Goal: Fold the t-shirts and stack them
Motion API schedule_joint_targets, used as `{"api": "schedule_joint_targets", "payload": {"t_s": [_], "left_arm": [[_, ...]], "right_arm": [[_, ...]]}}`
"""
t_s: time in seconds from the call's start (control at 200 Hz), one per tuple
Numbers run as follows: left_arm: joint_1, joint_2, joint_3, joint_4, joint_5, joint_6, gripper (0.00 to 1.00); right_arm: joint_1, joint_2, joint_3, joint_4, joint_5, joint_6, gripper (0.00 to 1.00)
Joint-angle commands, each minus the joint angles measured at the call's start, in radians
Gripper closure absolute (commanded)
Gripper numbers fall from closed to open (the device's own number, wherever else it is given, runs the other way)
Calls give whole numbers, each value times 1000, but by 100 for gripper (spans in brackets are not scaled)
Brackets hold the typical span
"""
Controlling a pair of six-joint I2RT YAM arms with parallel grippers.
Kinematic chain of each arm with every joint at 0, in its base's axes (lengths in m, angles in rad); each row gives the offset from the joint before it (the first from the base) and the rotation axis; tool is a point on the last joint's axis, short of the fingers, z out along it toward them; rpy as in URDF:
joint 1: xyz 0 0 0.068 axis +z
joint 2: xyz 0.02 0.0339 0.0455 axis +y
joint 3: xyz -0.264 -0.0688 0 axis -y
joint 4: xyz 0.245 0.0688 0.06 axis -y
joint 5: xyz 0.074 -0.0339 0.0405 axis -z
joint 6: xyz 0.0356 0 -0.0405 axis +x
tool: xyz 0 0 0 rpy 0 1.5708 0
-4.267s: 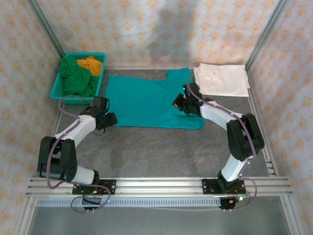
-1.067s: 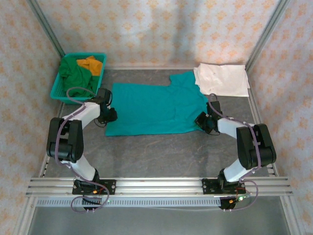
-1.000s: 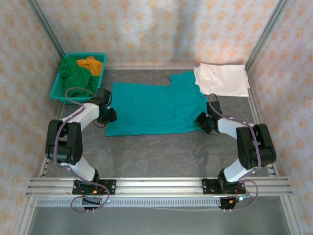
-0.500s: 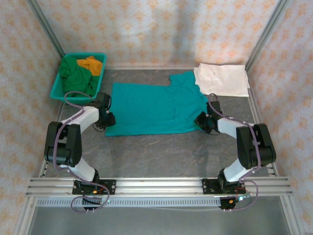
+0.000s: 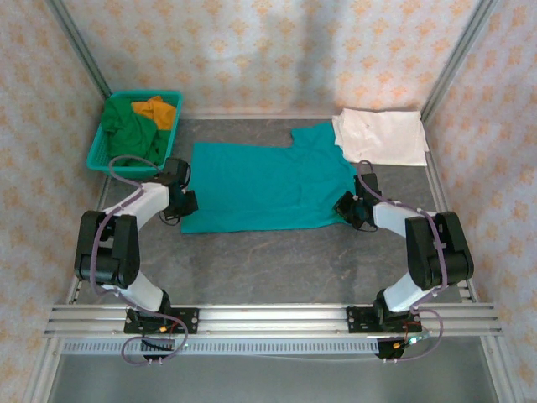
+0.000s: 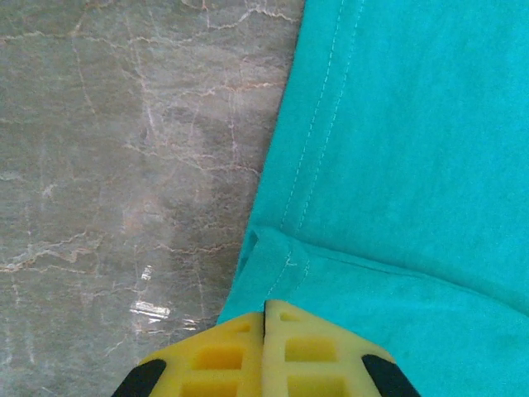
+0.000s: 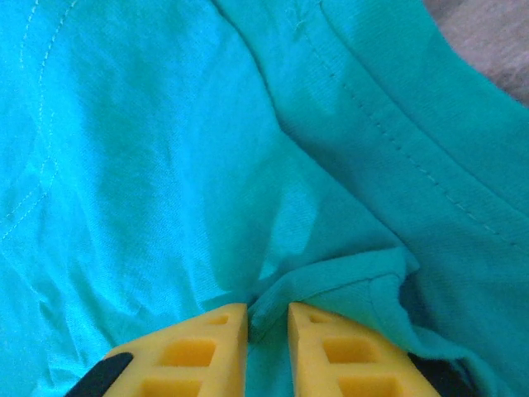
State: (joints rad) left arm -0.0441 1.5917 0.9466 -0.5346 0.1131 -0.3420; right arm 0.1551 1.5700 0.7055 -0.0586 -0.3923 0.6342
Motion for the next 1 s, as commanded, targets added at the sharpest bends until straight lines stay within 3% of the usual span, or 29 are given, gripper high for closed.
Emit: {"api": "schedule_joint_targets", "payload": {"t_s": [0.0, 0.045, 0.135, 0.25, 0.34, 0.46, 0.556, 0.996], "left_arm": [[-2, -24, 10, -7, -47, -3, 100], [-2, -15, 15, -5, -49, -3, 97], [-2, 18, 31, -3, -56, 2, 59], [-2, 49, 33, 16, -41, 8, 56], [-3, 70, 33, 31, -19, 8, 69], [-6, 76, 23, 49, -10, 2, 72], [-8, 71, 28, 43, -12, -1, 96], [-8, -50, 61, -40, -53, -7, 100]], "right_arm": [[-6, 5, 3, -9, 17, -8, 79], [-5, 5, 3, -8, 17, -8, 79], [-5, 8, 5, -6, 12, -8, 79], [-6, 6, 4, -3, 11, -5, 79], [-5, 6, 4, -2, 12, -5, 79], [-5, 10, 7, -2, 12, -5, 79], [-5, 14, 9, -1, 9, -4, 79], [-5, 13, 14, -8, 20, -2, 79]]}}
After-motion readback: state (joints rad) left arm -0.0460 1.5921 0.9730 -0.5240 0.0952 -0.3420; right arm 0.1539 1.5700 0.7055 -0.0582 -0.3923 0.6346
